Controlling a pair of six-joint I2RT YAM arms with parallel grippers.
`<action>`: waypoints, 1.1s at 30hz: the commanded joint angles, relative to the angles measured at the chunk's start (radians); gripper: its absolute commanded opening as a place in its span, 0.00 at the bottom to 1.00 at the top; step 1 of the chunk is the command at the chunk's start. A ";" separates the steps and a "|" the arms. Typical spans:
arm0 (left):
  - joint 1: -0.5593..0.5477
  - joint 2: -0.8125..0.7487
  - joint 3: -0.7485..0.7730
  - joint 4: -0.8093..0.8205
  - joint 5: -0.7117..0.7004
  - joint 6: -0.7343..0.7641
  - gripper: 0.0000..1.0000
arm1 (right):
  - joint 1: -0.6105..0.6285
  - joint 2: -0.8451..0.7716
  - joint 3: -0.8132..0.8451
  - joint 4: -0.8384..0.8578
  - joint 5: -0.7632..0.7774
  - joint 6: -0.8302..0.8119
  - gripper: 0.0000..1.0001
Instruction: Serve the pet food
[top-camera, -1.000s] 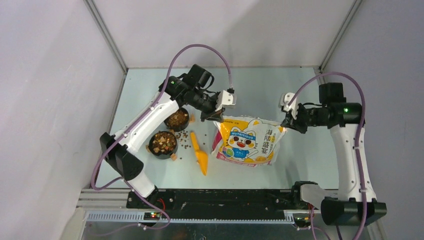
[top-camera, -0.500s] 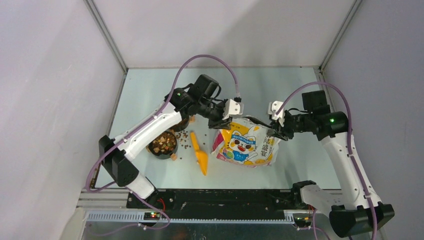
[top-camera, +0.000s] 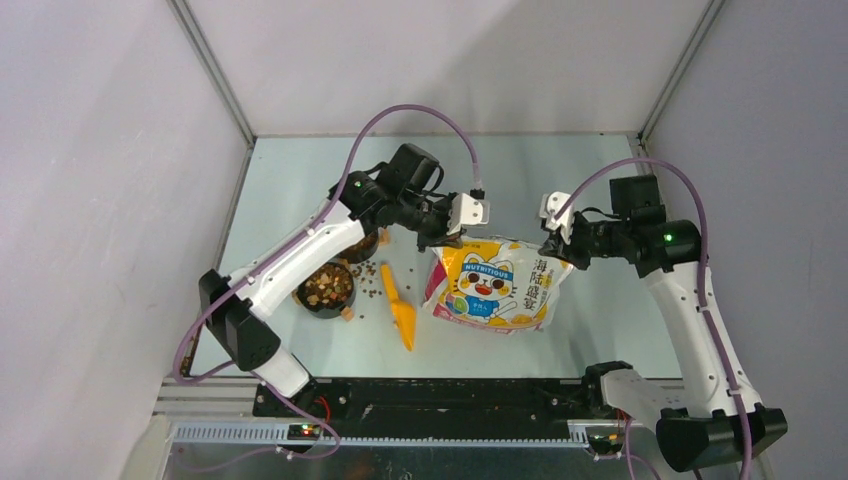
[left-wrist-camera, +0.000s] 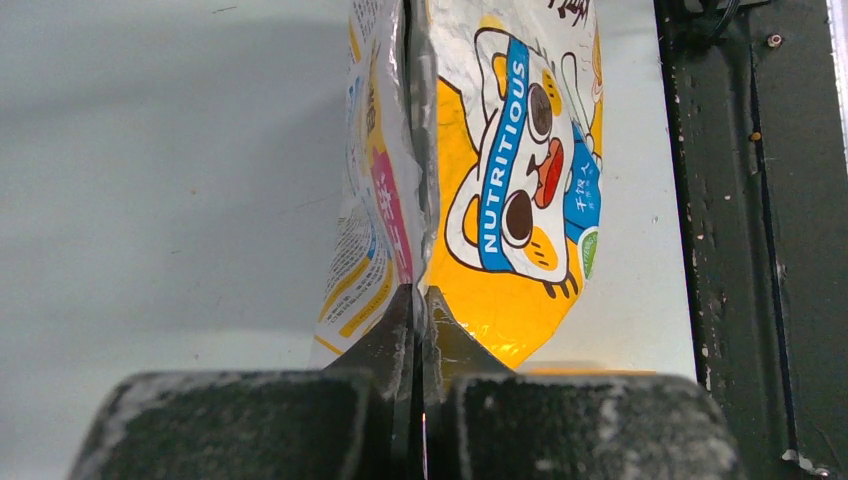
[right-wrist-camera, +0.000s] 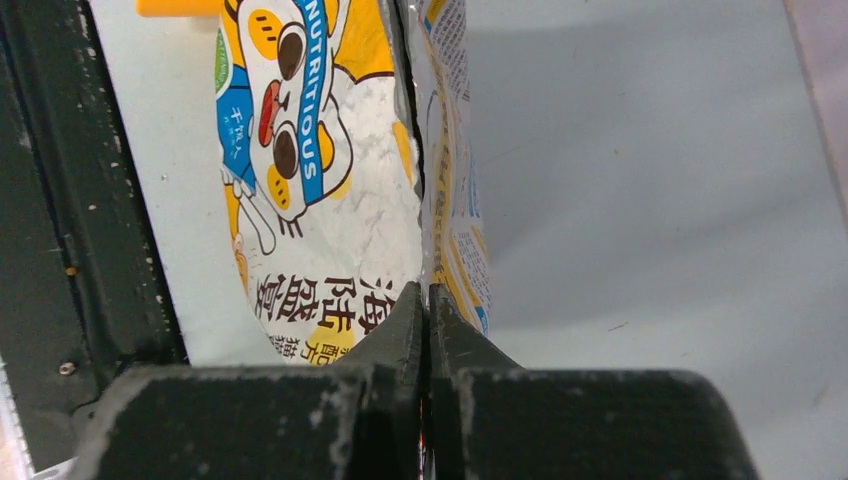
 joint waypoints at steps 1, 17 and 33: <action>0.019 -0.042 0.045 -0.020 -0.059 0.026 0.00 | -0.044 0.011 0.125 -0.065 -0.001 -0.064 0.00; -0.102 0.030 0.081 0.119 -0.007 0.002 0.14 | 0.106 0.051 0.070 0.086 0.020 0.079 0.19; -0.054 -0.087 -0.076 0.227 -0.093 -0.077 0.10 | 0.081 -0.113 -0.028 0.088 0.049 -0.034 0.25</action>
